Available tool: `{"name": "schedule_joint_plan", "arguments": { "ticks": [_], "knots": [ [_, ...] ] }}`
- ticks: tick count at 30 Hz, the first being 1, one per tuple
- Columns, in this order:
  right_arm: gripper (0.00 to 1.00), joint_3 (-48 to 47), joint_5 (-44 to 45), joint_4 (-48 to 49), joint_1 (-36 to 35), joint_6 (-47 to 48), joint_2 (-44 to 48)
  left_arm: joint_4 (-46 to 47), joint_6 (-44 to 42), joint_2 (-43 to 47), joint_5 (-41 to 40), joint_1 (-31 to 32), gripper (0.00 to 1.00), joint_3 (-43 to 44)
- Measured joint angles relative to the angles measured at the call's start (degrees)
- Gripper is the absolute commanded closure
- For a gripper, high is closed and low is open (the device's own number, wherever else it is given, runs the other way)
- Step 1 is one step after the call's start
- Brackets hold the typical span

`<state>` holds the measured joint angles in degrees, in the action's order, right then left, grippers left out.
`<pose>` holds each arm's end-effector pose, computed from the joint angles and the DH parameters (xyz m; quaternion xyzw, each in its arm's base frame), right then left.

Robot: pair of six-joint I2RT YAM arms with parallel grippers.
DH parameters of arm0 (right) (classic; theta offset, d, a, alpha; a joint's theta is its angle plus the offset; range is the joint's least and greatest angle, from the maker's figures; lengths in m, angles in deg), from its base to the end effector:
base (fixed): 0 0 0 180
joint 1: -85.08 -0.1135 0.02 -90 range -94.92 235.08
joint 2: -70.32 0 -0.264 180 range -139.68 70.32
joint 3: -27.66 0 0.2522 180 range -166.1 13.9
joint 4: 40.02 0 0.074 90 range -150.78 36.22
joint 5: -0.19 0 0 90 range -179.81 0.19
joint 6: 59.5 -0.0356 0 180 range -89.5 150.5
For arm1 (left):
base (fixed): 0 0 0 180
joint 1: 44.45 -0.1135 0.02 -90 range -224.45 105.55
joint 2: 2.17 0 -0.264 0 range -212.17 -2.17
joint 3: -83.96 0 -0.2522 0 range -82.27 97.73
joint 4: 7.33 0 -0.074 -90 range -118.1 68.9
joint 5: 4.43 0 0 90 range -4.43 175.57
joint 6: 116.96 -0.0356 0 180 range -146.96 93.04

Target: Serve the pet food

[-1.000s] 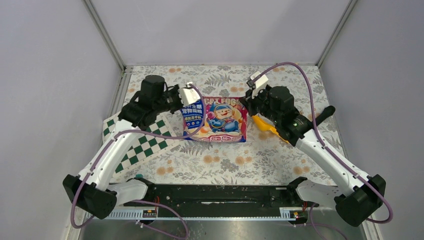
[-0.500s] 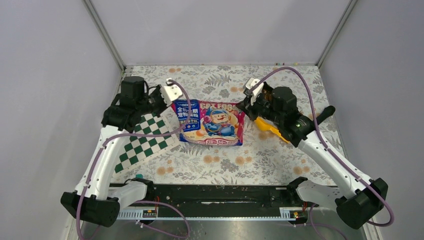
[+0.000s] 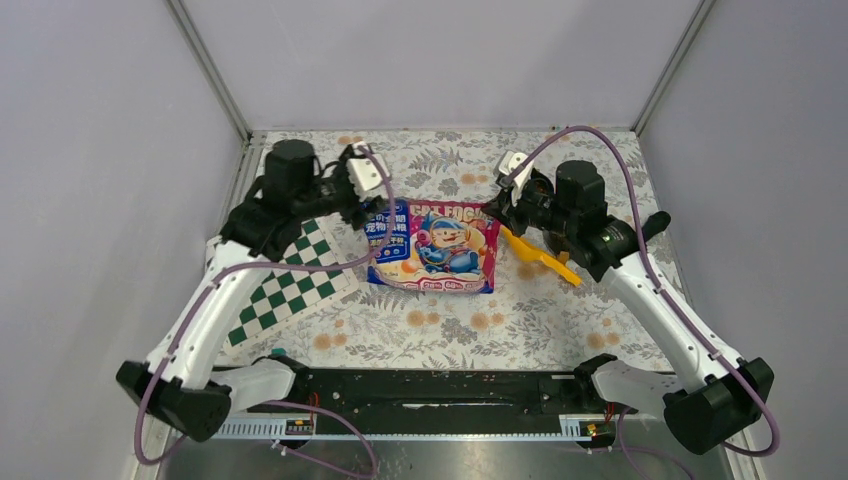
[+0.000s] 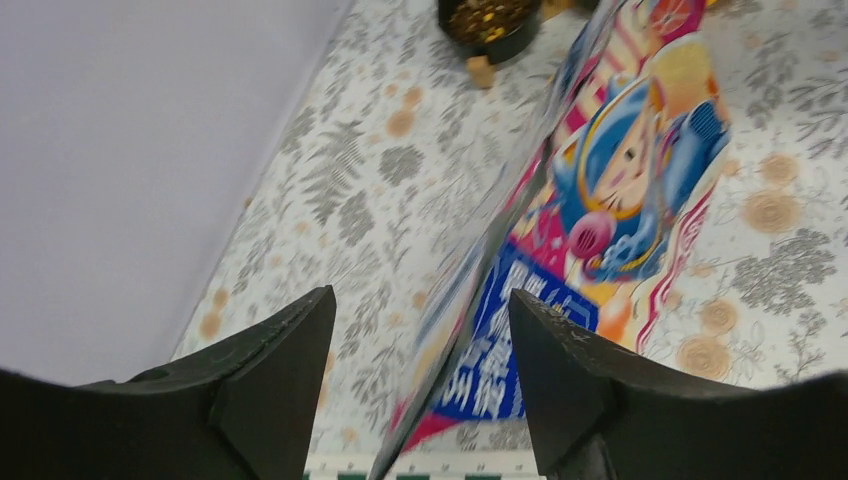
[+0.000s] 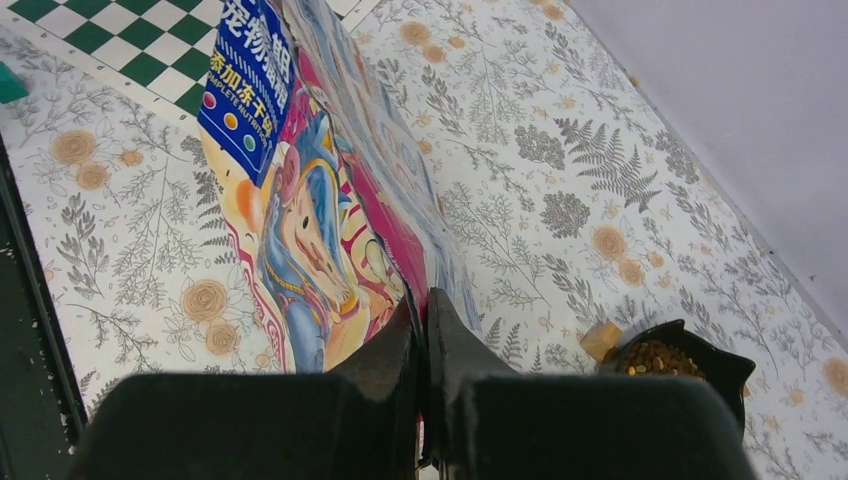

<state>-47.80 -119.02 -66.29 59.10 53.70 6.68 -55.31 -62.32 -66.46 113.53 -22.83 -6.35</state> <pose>0.2184 0.1257 0.3755 -0.4587 0.6312 0.2136 0.5878 0.2083 -0.1005 0.4191 0.5029 0.6455 -0.1351 0.5587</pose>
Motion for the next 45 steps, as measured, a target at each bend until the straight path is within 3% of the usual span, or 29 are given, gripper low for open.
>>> {"name": "schedule_joint_plan", "arguments": {
  "ticks": [8, 15, 21, 27, 37, 45],
  "knots": [
    [1.0, -0.8, -2.0, -0.2, 0.3, 0.7, -1.1, 3.9, 0.7, -12.9, -0.2, 11.8, 0.48, 5.0],
    [1.0, -0.7, -1.9, 0.3, 0.3, 0.6, -1.1, 5.1, 0.8, -22.5, 0.8, 16.3, 0.59, 11.3],
    [1.0, 0.3, -1.9, 2.0, 0.4, 0.0, -1.0, 5.3, 0.5, -24.7, 1.4, 19.1, 0.99, 12.3],
    [1.0, 1.5, -0.2, 3.8, 0.5, -0.4, -0.5, 5.3, -0.8, -25.2, 0.6, 19.8, 1.0, 12.3],
    [1.0, 3.9, 14.0, 7.3, -2.7, -8.9, 1.5, 4.7, -9.5, -24.9, -9.4, 22.6, 1.0, 12.4],
    [1.0, 5.3, 15.8, 9.0, -3.9, -11.5, 2.7, 2.4, -11.6, -21.5, -10.4, 21.2, 1.0, 10.6]
  ]
}}
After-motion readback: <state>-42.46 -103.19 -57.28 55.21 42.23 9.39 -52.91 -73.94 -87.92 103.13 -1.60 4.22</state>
